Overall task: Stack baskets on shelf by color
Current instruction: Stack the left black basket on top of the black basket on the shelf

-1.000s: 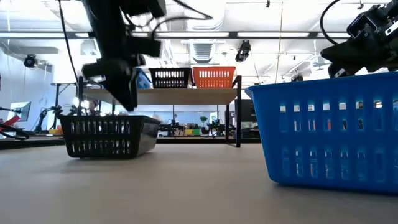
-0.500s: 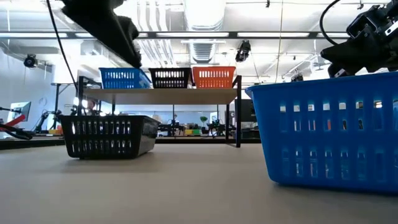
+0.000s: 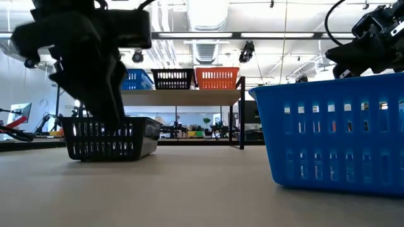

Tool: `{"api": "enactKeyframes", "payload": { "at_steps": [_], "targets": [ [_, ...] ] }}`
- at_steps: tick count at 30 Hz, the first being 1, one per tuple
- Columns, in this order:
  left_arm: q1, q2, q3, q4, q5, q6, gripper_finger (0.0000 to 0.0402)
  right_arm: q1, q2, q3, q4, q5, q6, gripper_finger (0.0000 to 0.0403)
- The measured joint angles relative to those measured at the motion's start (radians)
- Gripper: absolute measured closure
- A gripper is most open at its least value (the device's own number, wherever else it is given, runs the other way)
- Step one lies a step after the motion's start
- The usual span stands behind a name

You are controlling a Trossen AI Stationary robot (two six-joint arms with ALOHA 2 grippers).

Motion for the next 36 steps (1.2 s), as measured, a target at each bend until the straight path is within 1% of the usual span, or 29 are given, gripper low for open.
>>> {"api": "enactKeyframes", "payload": {
  "at_steps": [4,8,12,13,17,23,26,28,30,32,33,34,36],
  "targets": [
    [0.004,0.005,0.0,-0.048,-0.001,-0.004,0.0277,0.0,0.0,0.0,0.0,0.0,0.0,0.0394],
    [0.005,0.007,0.0,-0.08,-0.001,0.004,0.0329,0.0,0.0,-0.001,0.003,0.0,0.0,0.0394],
    [0.006,0.01,0.0,-0.079,-0.001,0.016,0.0384,0.0,0.0,-0.002,0.003,0.0,0.0,0.0394],
    [0.006,0.01,0.004,-0.082,-0.002,0.03,0.0392,0.0,0.0,-0.002,0.003,0.0,0.0,0.0394],
    [0.002,0.01,0.064,-0.127,-0.01,0.072,0.0396,0.0,0.0,-0.002,0.003,0.0,0.0,0.0394],
    [-0.009,0.009,0.264,-0.276,-0.027,0.243,0.04,0.0,0.0,-0.002,0.004,0.001,0.0,0.0394],
    [-0.015,0.009,0.373,-0.398,-0.114,0.301,0.0401,0.0,0.0,-0.002,0.004,0.002,0.0,0.0394],
    [-0.015,0.009,0.442,-0.487,-0.213,0.323,0.0401,0.0,0.0,-0.002,0.003,0.001,0.0,0.0394],
    [-0.006,0.006,0.498,-0.559,-0.335,0.351,0.0401,0.0,0.0,-0.003,0.003,0.001,0.0,0.0394],
    [0.016,-0.005,0.529,-0.572,-0.454,0.395,0.0401,0.0,0.0,-0.003,0.003,0.002,0.0,0.0394],
    [0.034,-0.017,0.536,-0.572,-0.494,0.431,0.0401,0.0,0.0,-0.003,0.003,0.001,0.0,0.0394],
    [0.058,-0.026,0.54,-0.572,-0.516,0.466,0.0401,0.0,0.0,-0.003,0.004,0.001,0.0,0.0394],
    [0.124,-0.046,0.543,-0.569,-0.521,0.525,0.0401,0.0,0.0,-0.003,0.003,0.001,-0.001,0.0394]
  ]
}}
